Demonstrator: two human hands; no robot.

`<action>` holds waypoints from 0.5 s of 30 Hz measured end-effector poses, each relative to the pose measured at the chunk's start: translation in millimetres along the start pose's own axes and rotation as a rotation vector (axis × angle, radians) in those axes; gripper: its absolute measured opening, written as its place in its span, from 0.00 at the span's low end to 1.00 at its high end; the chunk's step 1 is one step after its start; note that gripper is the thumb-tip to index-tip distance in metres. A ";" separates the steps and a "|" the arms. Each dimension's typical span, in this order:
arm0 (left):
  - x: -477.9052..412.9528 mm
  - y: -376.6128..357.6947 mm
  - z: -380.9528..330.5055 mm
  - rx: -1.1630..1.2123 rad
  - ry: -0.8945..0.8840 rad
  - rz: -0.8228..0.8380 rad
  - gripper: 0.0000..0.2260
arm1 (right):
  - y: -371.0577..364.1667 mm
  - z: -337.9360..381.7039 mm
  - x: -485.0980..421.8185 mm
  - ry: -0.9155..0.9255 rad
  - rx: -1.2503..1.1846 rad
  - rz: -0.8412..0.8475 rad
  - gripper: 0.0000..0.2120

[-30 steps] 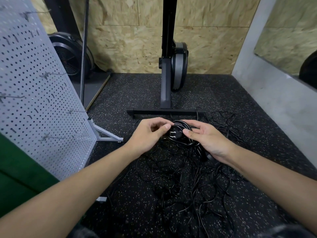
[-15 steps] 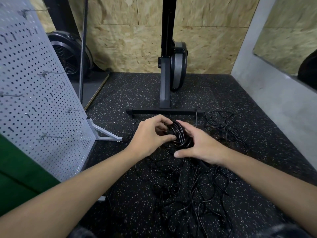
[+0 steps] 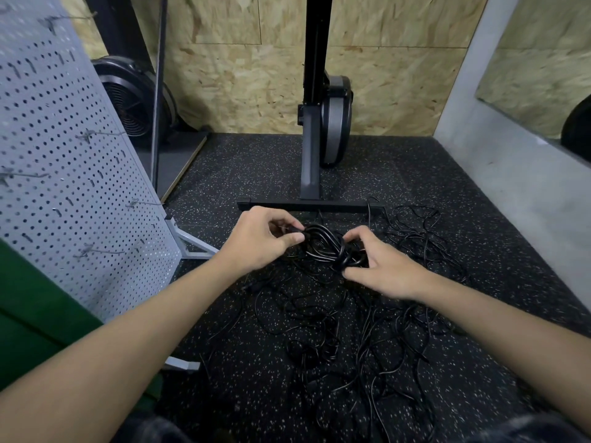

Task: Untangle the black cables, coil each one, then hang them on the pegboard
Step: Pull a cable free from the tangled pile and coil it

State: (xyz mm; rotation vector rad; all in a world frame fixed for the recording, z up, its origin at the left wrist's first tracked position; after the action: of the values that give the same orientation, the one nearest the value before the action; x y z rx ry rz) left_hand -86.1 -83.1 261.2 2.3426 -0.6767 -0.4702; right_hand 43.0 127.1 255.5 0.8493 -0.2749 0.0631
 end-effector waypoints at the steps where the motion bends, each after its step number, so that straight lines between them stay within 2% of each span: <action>1: -0.9 1.3 2.6 0.003 0.010 -0.002 0.04 | 0.5 0.1 0.4 -0.010 -0.003 -0.016 0.24; 7: -1.0 7.7 7.1 0.034 0.039 -0.023 0.04 | 4.0 1.5 2.5 -0.042 0.009 -0.061 0.19; 12: 12.8 -4.6 11.4 0.051 0.013 0.197 0.05 | -4.2 -6.6 1.1 -0.033 -0.006 -0.080 0.14; 15: 13.9 -8.7 11.0 -0.046 0.000 0.198 0.10 | -7.3 -3.5 -2.0 -0.010 0.039 -0.093 0.17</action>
State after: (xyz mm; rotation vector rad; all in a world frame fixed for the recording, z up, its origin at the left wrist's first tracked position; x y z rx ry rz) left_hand -77.4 -90.7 245.2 2.2051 -0.8781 -0.3926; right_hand 43.0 125.1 247.5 0.9006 -0.2439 -0.0225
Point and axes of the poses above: each hand's wrist, its own x-axis away from the middle knuckle, its own y-axis out of the back of the hand, z = x × y, the point moved 3 cm from there along -x, towards the middle knuckle, and after that the axes turned 3 degrees about z, right-handed, at the moved point
